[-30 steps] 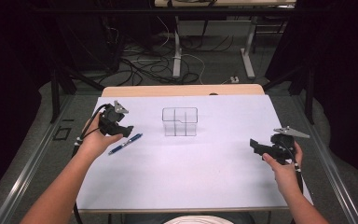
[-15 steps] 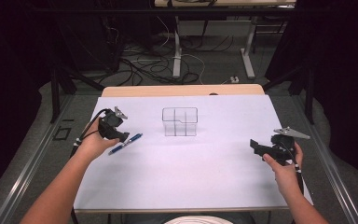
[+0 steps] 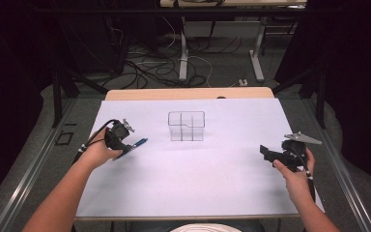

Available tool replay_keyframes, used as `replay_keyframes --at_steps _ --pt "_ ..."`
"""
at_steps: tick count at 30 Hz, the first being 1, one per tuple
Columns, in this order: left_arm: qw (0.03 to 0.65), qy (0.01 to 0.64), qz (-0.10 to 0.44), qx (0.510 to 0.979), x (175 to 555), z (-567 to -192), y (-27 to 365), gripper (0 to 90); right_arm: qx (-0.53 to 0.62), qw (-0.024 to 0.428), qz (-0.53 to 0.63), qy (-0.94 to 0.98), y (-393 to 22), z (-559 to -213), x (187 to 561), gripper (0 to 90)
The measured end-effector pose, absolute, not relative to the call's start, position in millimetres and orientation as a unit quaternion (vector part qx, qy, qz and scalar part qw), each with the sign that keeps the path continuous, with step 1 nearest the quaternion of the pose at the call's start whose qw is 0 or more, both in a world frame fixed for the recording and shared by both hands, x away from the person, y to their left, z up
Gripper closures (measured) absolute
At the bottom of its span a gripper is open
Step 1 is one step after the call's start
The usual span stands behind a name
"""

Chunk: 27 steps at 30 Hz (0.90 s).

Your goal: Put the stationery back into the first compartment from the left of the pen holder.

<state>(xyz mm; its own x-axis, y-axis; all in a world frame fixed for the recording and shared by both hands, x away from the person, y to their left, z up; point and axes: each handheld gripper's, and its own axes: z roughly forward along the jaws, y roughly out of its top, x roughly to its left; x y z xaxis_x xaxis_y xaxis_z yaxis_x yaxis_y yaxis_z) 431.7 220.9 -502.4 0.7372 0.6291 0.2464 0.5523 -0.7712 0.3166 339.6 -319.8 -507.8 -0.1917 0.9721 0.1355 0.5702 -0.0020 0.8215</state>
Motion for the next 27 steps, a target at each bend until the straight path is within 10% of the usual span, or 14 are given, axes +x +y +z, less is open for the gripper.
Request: replay_keyframes --at_steps 27 --pt "0.074 0.305 0.164 0.935 432 -529 218 62.1 0.586 0.246 0.399 0.661 -319 -510 340 11.6"
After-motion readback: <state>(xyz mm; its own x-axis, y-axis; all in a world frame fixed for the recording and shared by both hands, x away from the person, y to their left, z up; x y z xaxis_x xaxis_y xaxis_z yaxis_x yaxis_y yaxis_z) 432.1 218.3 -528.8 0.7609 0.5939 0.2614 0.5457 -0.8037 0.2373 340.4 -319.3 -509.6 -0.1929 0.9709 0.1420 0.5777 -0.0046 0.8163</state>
